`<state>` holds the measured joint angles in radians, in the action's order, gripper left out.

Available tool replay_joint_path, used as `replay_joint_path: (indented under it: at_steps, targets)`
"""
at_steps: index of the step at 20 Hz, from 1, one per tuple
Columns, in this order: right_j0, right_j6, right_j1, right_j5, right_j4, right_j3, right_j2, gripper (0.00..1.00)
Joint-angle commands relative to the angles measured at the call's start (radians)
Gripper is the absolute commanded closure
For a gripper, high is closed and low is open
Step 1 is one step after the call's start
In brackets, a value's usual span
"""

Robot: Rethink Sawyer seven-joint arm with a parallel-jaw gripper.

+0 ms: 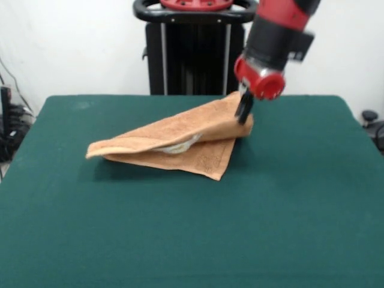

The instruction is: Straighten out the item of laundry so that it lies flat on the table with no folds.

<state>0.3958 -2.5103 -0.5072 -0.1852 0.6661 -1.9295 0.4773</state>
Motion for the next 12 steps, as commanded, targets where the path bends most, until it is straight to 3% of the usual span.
replay_joint_path:
  at_steps: [1, 12]
  targets:
    - [0.068, -0.143, -0.125, -0.333, -0.1, -0.028, 0.115, 1.0]
    - [0.042, -0.103, -0.256, -0.52, -0.225, 0.055, 0.19, 1.0]
